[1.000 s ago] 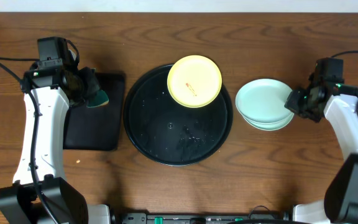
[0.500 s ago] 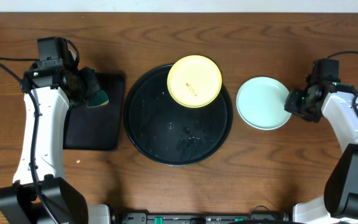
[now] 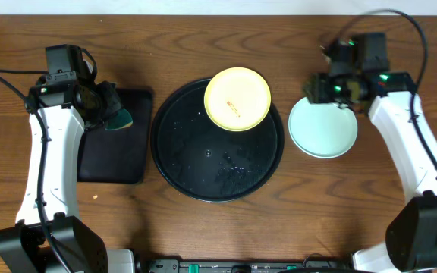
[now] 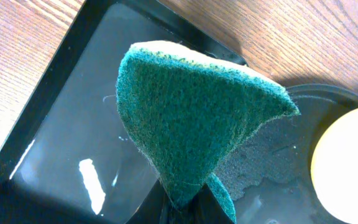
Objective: Clean dirty plates on tray and stack at the side
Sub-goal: 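Release the stacked plate and move right gripper back toward the tray, then grip the yellow plate rim with right gripper and pull it to center, then move the sponge in the left gripper onto the yellow plate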
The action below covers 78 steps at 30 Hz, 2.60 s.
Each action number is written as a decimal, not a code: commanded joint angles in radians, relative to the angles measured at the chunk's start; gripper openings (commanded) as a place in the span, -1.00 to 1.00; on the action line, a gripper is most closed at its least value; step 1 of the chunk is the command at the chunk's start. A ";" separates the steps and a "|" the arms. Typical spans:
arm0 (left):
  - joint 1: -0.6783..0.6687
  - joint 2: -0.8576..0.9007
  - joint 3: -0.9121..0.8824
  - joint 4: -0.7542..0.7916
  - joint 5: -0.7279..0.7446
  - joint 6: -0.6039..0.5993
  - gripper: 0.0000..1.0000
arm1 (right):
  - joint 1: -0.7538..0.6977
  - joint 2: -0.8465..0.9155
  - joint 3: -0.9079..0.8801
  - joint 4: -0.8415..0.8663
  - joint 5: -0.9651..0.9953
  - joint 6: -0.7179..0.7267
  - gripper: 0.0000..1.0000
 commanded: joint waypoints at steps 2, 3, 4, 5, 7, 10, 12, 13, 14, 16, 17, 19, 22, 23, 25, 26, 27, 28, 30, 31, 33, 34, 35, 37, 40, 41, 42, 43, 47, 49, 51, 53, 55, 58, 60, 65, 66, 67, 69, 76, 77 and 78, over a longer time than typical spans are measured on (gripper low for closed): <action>0.002 -0.002 0.000 0.001 -0.006 0.017 -0.85 | 0.088 0.072 0.124 -0.001 0.058 -0.092 0.10; 0.002 -0.002 0.000 0.001 -0.006 0.017 -0.85 | 0.106 0.108 0.157 0.000 0.066 -0.108 0.11; 0.002 -0.002 0.000 0.001 -0.006 0.017 -0.85 | 0.119 0.142 0.186 0.000 0.071 -0.119 0.12; 0.002 -0.002 0.000 0.001 -0.006 0.017 -0.85 | 0.128 0.173 0.209 0.000 0.072 -0.126 0.13; 0.002 -0.002 0.000 0.001 -0.006 0.017 -0.85 | 0.146 0.261 0.266 0.004 0.072 -0.134 0.14; 0.002 -0.002 0.000 0.001 -0.006 0.017 -0.85 | 0.161 0.375 0.315 0.043 0.072 -0.133 0.07; 0.002 -0.002 0.000 0.000 -0.006 0.017 -0.85 | 0.165 0.428 0.321 0.086 0.072 -0.133 0.00; 0.002 -0.002 0.000 0.000 -0.006 0.017 -0.85 | 0.166 0.451 0.321 0.106 0.072 -0.132 -0.04; 0.002 -0.002 0.000 0.000 -0.006 0.017 -0.85 | 0.167 0.472 0.320 0.119 0.072 -0.132 -0.07; 0.002 -0.002 0.000 -0.002 -0.006 0.017 -0.85 | 0.168 0.503 0.320 0.132 0.072 -0.126 -0.10; 0.002 -0.002 0.000 -0.003 -0.006 0.017 -0.85 | 0.168 0.515 0.320 0.134 0.072 -0.124 -0.14; 0.002 -0.002 0.000 -0.003 -0.006 0.017 -0.85 | 0.168 0.535 0.320 0.134 0.072 -0.124 -0.25; 0.002 -0.002 0.000 -0.002 -0.006 0.017 -0.85 | 0.168 0.555 0.320 0.128 0.072 -0.121 -0.68; 0.002 -0.002 0.000 -0.003 -0.006 0.017 -0.85 | 0.168 0.562 0.320 0.126 0.071 -0.121 -0.77; 0.002 -0.002 0.000 -0.003 -0.006 0.017 -0.85 | 0.168 0.565 0.320 0.117 0.068 -0.113 -0.91; 0.002 -0.002 0.000 -0.002 -0.006 0.017 -0.85 | 0.168 0.565 0.320 0.112 0.068 -0.106 -0.97; 0.002 -0.002 0.000 -0.002 -0.006 0.017 -0.85 | 0.169 0.565 0.320 0.107 0.068 -0.102 -0.98; 0.002 -0.002 0.000 -0.003 -0.006 0.017 -0.85 | 0.169 0.563 0.320 0.102 0.063 -0.102 -0.98; 0.002 -0.002 0.000 -0.002 -0.006 0.017 -0.85 | 0.173 0.562 0.320 0.089 0.054 -0.102 -0.98; 0.002 -0.002 0.000 -0.002 -0.006 0.017 -0.85 | 0.177 0.558 0.321 0.080 0.042 -0.102 -0.98; 0.002 -0.002 0.000 -0.002 -0.006 0.017 -0.85 | 0.183 0.547 0.321 0.058 0.017 -0.099 -0.98; 0.002 -0.002 0.000 -0.002 -0.006 0.017 -0.85 | 0.187 0.537 0.321 0.044 0.006 -0.080 -0.98; 0.002 -0.002 0.000 -0.003 -0.006 0.017 -0.85 | 0.192 0.525 0.321 0.029 0.000 -0.053 -0.98; 0.002 -0.002 0.000 -0.003 -0.006 0.017 -0.85 | 0.204 0.494 0.321 -0.016 -0.003 0.018 -0.98; 0.002 -0.002 0.000 -0.005 -0.006 0.017 -0.85 | 0.226 0.455 0.321 -0.108 -0.002 0.147 -0.98; 0.002 -0.002 0.000 -0.007 -0.006 0.017 -0.85 | 0.234 0.450 0.321 -0.140 0.002 0.182 -0.98; 0.002 -0.002 0.000 -0.008 -0.006 0.017 -0.85 | 0.242 0.450 0.321 -0.171 0.009 0.218 -0.98; 0.002 -0.002 -0.001 -0.010 -0.006 0.017 -0.85 | 0.251 0.451 0.320 -0.198 0.013 0.246 -0.98; 0.002 -0.002 -0.011 -0.010 -0.005 0.016 -0.85 | 0.290 0.455 0.267 -0.221 0.027 0.296 -0.98; 0.000 -0.002 -0.012 -0.018 -0.005 0.016 -0.85 | 0.309 0.455 0.232 -0.209 0.058 0.320 -0.98; -0.007 -0.002 -0.012 -0.026 -0.005 0.016 -0.85 | 0.324 0.455 0.191 -0.178 0.076 0.337 -0.98; -0.022 -0.002 -0.012 -0.032 -0.005 0.016 -0.85 | 0.330 0.455 0.161 -0.154 0.076 0.348 -0.98; -0.045 -0.002 -0.012 -0.033 -0.005 0.016 -0.85 | 0.331 0.455 0.124 -0.113 0.076 0.348 -0.98; -0.093 -0.002 -0.013 -0.032 -0.006 0.016 -0.85 | 0.331 0.455 0.076 -0.051 0.078 0.347 -0.98; -0.136 -0.001 -0.013 -0.032 -0.006 0.016 -0.85 | 0.331 0.455 0.037 0.002 0.079 0.347 -0.98; -0.238 0.019 -0.013 -0.028 -0.006 0.016 -0.85 | 0.331 0.456 -0.032 0.084 0.079 0.348 -0.98; -0.263 0.031 -0.013 -0.023 -0.006 0.017 -0.85 | 0.331 0.456 -0.037 0.086 0.079 0.348 -0.98; -0.280 0.041 -0.013 -0.017 -0.005 0.017 -0.85 | 0.330 0.456 -0.038 0.087 0.079 0.348 -0.98; -0.322 0.071 -0.013 0.000 -0.006 0.017 -0.85 | 0.330 0.456 -0.038 0.091 0.079 0.347 -0.98; -0.450 0.195 -0.013 0.070 -0.005 0.002 -0.85 | 0.331 0.456 -0.038 0.093 0.079 0.347 -0.98; -0.461 0.209 -0.013 0.073 -0.006 -0.008 -0.85 | 0.331 0.456 -0.038 0.093 0.079 0.347 -0.98; -0.473 0.227 -0.013 0.075 -0.005 -0.017 -0.85 | 0.331 0.456 -0.038 0.093 0.079 0.347 -0.98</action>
